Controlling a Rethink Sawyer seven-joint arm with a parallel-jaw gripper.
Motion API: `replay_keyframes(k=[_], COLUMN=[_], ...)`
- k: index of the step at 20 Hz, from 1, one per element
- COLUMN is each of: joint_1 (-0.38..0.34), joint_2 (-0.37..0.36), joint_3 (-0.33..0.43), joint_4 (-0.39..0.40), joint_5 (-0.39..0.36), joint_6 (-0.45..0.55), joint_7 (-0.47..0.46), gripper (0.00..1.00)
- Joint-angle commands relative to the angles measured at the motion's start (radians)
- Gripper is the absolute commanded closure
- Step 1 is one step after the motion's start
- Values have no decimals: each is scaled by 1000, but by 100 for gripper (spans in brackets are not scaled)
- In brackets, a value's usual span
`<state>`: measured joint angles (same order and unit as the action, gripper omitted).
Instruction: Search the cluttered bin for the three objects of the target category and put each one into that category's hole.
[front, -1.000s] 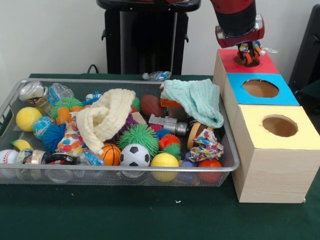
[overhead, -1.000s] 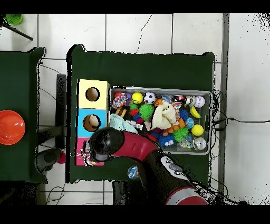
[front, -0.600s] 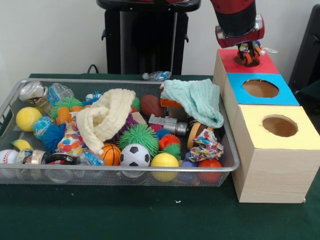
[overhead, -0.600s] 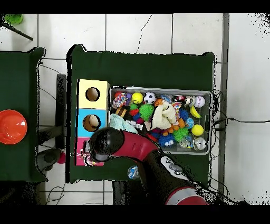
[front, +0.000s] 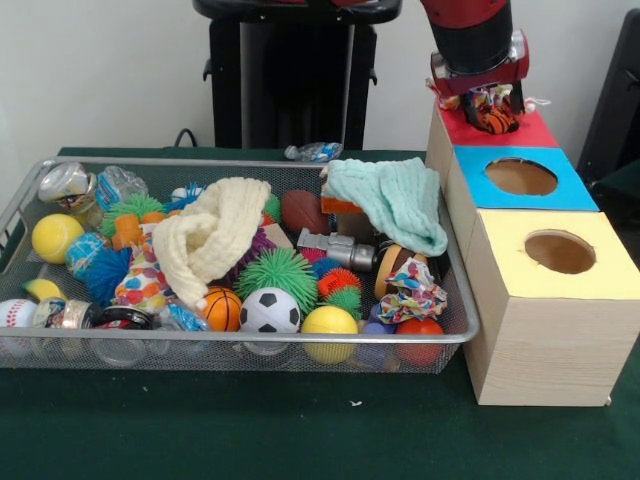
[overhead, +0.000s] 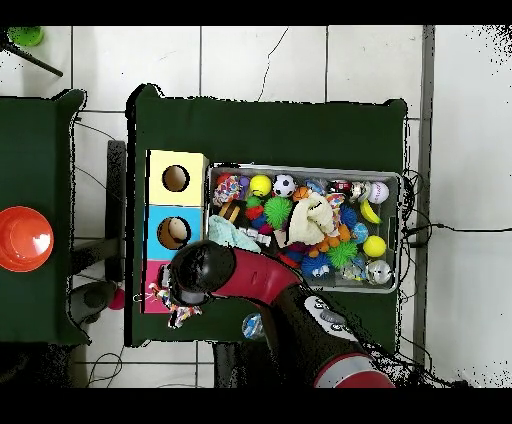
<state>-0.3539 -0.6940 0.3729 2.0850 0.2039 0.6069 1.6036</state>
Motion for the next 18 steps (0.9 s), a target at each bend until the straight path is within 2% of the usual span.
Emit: replay_keyframes(k=[1,11,18], joint_1=[-3,16,55], joint_2=[18,0,-68], joint_3=[27,3,-43], joint_4=[2,-24,-69], joint_5=[5,-15,-31], joint_6=[-94,-49,32], joint_7=[129,125,147], gripper=[0,0,0])
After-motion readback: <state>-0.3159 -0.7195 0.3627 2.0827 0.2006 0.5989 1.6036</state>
